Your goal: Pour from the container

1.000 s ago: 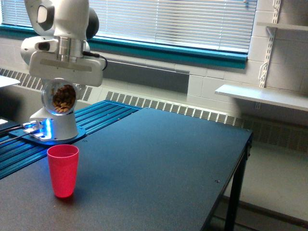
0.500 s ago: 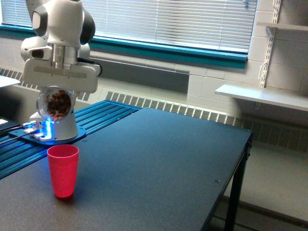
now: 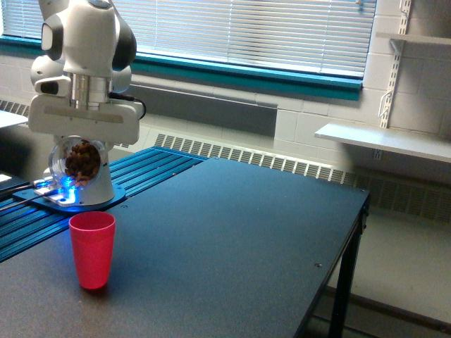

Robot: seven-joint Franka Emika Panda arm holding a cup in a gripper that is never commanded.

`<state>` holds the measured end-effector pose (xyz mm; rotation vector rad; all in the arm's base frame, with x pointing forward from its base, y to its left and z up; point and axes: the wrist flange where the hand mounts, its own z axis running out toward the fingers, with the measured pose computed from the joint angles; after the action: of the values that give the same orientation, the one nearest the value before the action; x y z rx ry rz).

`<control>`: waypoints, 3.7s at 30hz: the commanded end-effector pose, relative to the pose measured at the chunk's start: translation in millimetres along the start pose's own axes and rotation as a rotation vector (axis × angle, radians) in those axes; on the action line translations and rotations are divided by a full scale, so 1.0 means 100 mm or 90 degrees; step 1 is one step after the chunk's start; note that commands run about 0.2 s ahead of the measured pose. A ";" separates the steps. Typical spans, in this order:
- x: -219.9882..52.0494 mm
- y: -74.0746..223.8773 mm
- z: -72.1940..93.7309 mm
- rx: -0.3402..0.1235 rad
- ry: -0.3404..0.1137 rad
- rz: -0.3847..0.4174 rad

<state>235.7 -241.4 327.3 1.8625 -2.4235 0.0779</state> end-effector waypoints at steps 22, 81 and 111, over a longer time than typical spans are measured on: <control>0.10 -0.33 0.17 -0.017 -0.016 -0.041; -0.13 -0.55 0.27 -0.131 -0.037 -0.051; -0.17 -0.60 0.20 -0.160 -0.065 -0.056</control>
<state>294.3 -244.4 303.0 1.8736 -2.3035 -0.3040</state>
